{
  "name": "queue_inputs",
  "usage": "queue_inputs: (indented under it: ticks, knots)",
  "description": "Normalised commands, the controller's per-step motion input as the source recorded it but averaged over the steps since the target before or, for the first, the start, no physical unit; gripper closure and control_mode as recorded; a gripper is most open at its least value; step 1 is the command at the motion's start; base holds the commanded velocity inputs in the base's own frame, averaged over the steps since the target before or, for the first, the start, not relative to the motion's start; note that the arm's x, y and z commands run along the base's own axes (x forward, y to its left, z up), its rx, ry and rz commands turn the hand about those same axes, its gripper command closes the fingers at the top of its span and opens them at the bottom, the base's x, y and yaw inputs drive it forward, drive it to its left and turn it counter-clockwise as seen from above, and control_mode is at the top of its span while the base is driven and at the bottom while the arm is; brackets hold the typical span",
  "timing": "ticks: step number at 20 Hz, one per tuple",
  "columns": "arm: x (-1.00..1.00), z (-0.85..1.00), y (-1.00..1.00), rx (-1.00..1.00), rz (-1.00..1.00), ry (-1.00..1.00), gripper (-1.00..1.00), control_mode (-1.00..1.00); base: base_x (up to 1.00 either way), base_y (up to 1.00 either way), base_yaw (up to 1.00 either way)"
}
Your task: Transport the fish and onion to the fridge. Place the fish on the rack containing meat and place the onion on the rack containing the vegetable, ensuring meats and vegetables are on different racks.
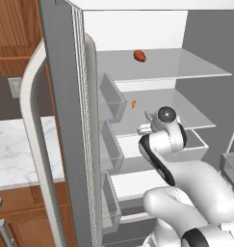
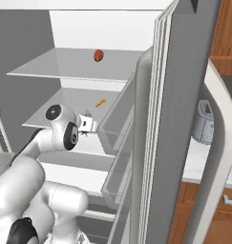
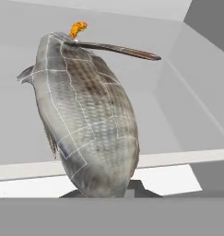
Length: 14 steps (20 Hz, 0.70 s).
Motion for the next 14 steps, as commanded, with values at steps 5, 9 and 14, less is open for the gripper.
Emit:
queue_inputs:
  ticks: [5, 9, 14]
  knots:
    - [0.62, -0.19, 0.0, 0.0, 0.0, 0.04, 1.0, -1.0, 0.0, 0.0, 0.0]
    - [0.65, -0.25, 0.0, 0.0, 0.0, 0.0, 1.0, -1.0, 0.0, 0.0, 0.0]
    - [0.75, -0.27, -0.01, 0.0, 0.0, 0.0, 1.0, -1.0, 0.0, 0.0, 0.0]
